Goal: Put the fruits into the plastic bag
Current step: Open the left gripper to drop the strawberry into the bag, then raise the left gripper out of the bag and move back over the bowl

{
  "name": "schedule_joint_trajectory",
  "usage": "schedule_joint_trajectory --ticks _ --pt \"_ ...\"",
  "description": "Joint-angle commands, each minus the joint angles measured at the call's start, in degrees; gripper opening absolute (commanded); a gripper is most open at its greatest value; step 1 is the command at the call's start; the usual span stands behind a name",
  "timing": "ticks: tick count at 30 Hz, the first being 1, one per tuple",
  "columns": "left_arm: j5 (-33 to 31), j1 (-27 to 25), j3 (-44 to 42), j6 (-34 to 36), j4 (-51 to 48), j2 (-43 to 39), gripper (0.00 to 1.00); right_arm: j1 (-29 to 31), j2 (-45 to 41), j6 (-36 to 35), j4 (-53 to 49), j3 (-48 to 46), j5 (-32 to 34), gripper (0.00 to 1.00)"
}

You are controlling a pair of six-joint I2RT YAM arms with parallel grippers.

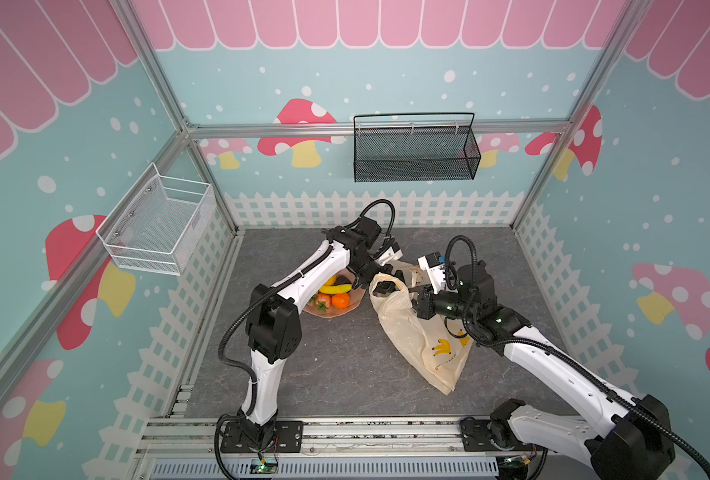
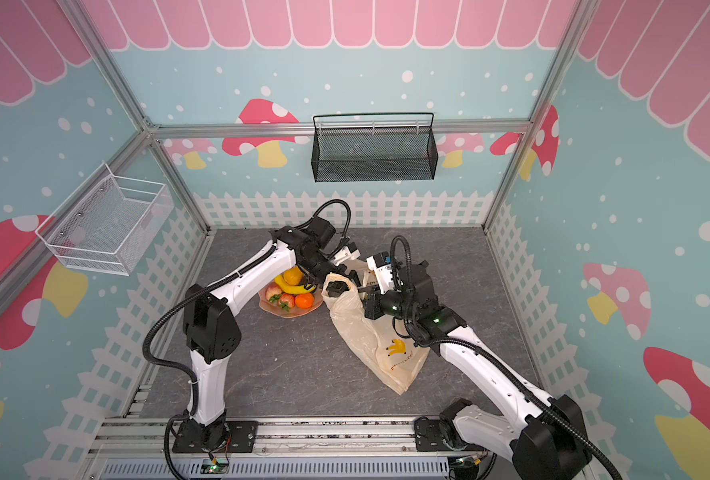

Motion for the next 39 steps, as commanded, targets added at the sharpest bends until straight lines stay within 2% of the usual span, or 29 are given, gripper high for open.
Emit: schedule_joint_trajectory --ticks 1,5,12,16,21,28,35,39 --pt "2.09 1.41 1.47 -0.79 0.66 -2.79 0.9 0.17 -0.02 -0.19 0.51 1.32 -0.01 0.0" --pt "0.39 3.32 0.63 -2.25 0.67 -4.51 0.88 0.19 -0.16 -0.23 0.26 1.36 0.12 0.0" --pt "-9.87 9.38 -2.52 -9.12 2.17 -9.42 0.88 0.17 -0.57 -0.45 -0.61 1.65 0.47 0.0" --pt "-15.53 11.69 -5.72 -9.02 2.18 -11.92 0.88 0.22 -0.86 -0.46 -0.7 1.62 0.61 0.0" --pt "-19.52 12.8 -9.09 -7.3 1.92 -13.72 0.88 0.19 -0.77 -0.54 -0.88 1.7 0.7 0.0" --pt "-21.47 13.24 -10.46 -7.07 1.43 -13.42 0.88 0.22 -0.77 -0.54 -1.14 1.65 0.69 0.0" --pt "-19.49 12.77 -12.3 -13.68 2.98 -12.28 0.85 0.2 -1.19 -0.45 -1.32 1.37 1.05 0.0" --pt "-21.74 11.02 -12.61 -10.24 2.88 -11.5 0.84 0.22 -1.05 -0.61 -1.3 1.43 0.91 0.0"
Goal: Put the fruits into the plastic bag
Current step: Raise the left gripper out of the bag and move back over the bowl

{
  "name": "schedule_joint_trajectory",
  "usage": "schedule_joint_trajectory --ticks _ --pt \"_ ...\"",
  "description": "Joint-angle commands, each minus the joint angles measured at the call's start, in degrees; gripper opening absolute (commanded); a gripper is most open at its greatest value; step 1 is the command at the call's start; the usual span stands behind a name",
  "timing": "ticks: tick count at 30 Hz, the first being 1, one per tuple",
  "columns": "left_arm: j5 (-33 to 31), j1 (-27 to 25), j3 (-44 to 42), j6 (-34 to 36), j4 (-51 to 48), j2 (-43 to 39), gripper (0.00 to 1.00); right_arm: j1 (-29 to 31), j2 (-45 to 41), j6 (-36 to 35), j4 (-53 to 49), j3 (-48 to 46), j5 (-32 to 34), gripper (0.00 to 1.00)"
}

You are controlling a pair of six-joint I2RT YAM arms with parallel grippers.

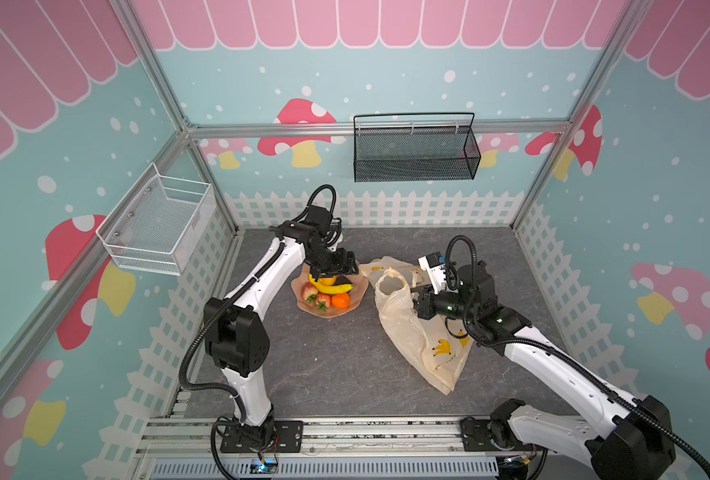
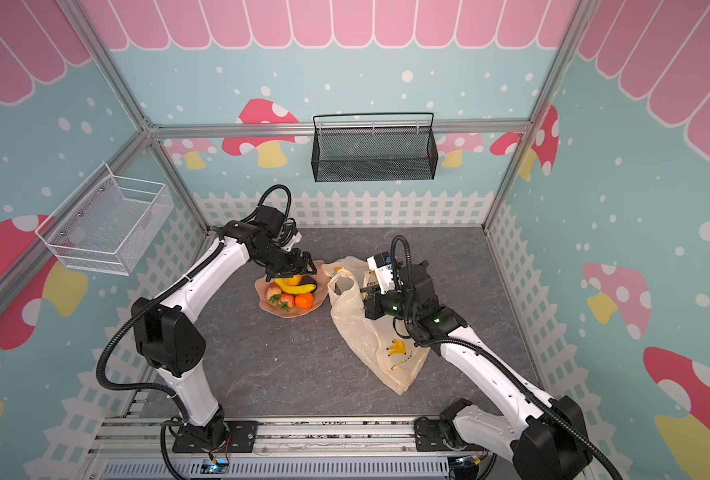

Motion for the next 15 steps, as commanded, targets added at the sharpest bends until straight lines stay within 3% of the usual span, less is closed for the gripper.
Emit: schedule_joint_trajectory --ticks 1,9,15 --pt "-2.16 -1.39 -0.73 1.7 0.73 1.25 0.84 0.18 -0.82 -0.54 -0.17 1.22 0.25 0.0" --pt "-10.73 -4.07 -3.97 16.73 3.94 1.85 0.83 0.24 -0.75 -0.52 0.06 0.89 -0.25 0.0" --pt "-11.19 -4.07 -7.16 26.74 8.07 1.36 0.82 0.22 -0.56 -0.63 0.18 1.09 -0.1 0.0"
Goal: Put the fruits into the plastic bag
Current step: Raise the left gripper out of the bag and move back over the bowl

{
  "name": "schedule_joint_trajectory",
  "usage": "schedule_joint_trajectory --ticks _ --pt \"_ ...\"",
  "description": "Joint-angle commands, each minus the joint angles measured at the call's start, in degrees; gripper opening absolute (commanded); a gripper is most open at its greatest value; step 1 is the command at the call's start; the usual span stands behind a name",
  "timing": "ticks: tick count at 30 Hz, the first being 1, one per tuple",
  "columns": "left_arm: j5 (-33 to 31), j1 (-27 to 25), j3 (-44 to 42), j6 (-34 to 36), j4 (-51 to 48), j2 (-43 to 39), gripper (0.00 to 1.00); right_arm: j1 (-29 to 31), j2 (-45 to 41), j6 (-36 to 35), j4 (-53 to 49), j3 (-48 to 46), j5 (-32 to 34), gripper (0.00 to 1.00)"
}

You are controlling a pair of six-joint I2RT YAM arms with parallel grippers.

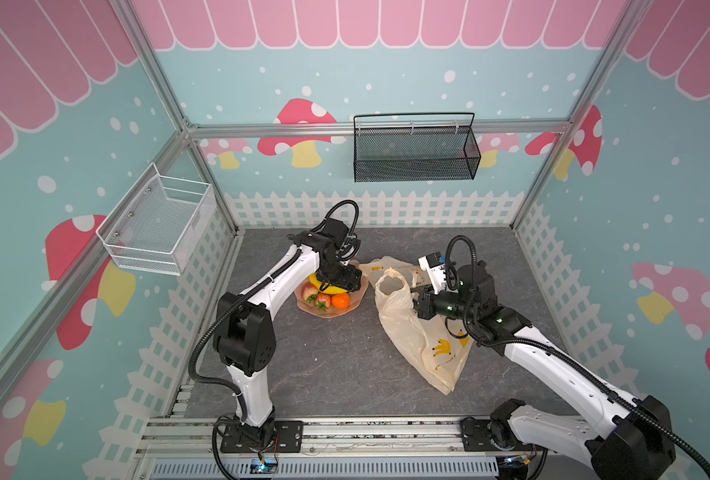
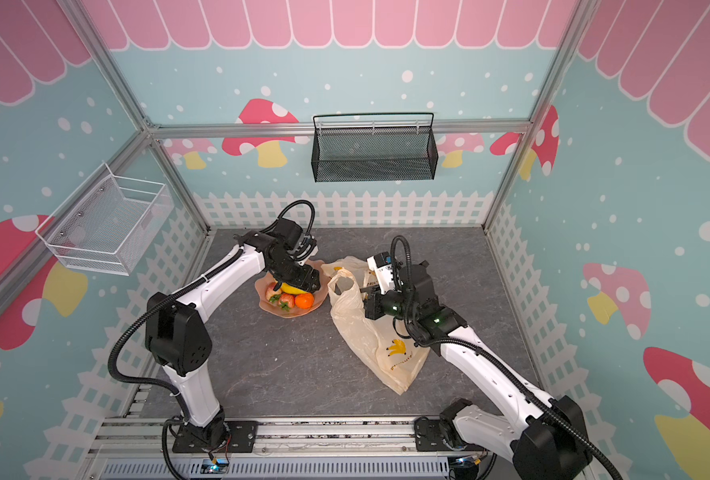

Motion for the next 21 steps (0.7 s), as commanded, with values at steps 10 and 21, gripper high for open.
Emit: schedule_joint_trajectory --ticks 10,21 --pt "1.36 2.59 -4.32 15.6 5.5 1.37 0.78 0.22 -0.26 -0.79 -0.01 1.54 -0.24 0.0" --pt "2.58 4.04 -3.61 16.52 5.93 3.94 0.75 0.21 -0.29 -1.0 -0.27 1.41 -0.58 0.0"
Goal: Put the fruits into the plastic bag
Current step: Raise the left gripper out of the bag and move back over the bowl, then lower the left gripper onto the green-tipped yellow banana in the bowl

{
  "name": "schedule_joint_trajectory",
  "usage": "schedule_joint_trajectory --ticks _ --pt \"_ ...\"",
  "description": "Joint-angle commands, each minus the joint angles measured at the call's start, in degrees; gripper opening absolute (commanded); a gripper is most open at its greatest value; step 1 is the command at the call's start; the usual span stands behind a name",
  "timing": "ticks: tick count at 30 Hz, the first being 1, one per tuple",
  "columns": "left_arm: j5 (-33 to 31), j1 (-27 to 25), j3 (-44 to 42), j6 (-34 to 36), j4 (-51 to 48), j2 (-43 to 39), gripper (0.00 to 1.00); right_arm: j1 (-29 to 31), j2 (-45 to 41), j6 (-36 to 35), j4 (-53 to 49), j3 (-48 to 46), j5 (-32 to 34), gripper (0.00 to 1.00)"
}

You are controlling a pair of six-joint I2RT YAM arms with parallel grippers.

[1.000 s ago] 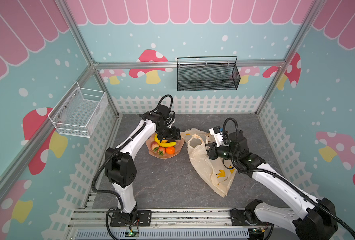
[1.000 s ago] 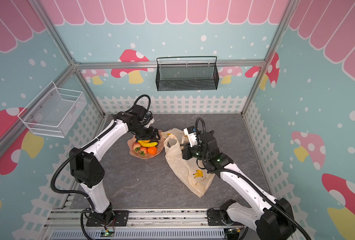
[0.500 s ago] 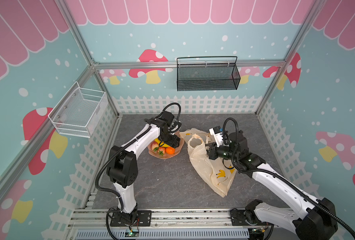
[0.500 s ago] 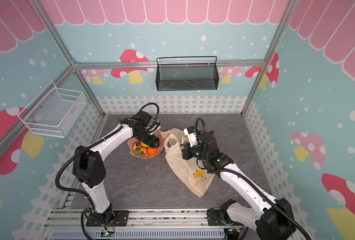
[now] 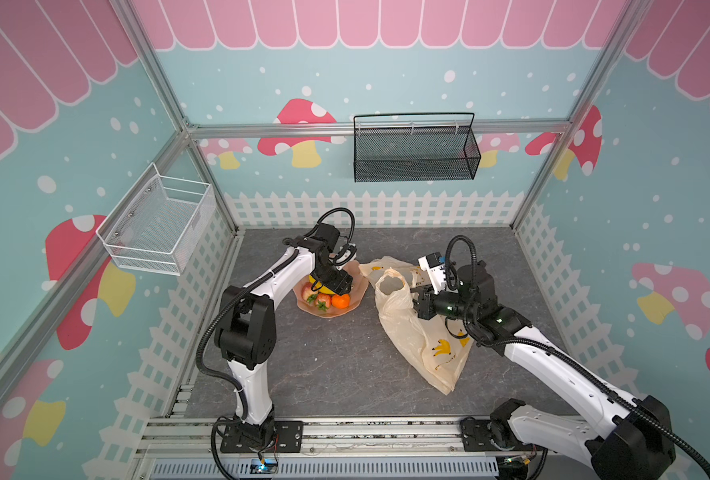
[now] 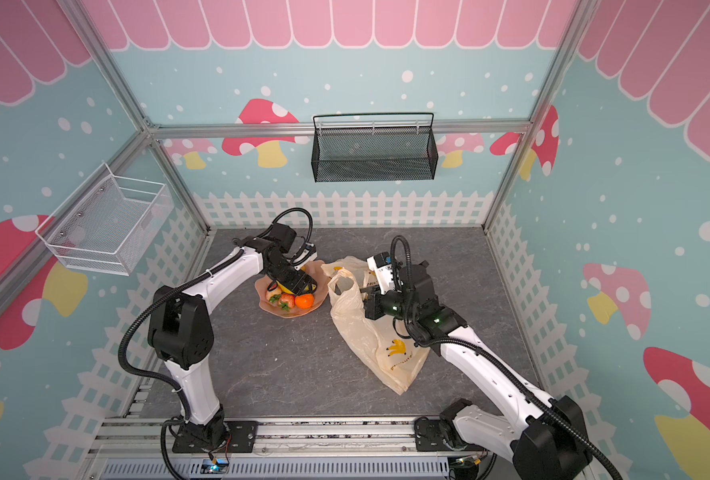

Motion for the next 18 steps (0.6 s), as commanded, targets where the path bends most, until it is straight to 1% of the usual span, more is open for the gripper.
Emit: schedule_joint_trajectory --ticks 1,4,11,13,18 --pt "2.33 0.06 0.02 2.5 0.93 1.2 0.75 0.21 -0.32 -0.96 -0.38 1.39 -0.47 0.0" --pt "2.38 0.02 -0.5 2.69 0.96 1.88 0.74 0.2 -0.45 -0.95 -0.42 1.34 -0.47 0.0" --pt "0.08 -0.12 -0.79 1.95 2.4 3.04 0.73 0.23 -0.77 -0.85 -0.61 1.33 -0.55 0.0" --pt "-1.58 -0.44 -0.86 2.03 2.71 3.32 0.72 0.22 -0.91 -0.85 -0.6 1.21 -0.47 0.0" --pt "-2.59 -0.49 -1.93 1.78 3.83 3.24 0.69 0.19 -0.99 -0.85 -0.78 1.07 -0.08 0.0"
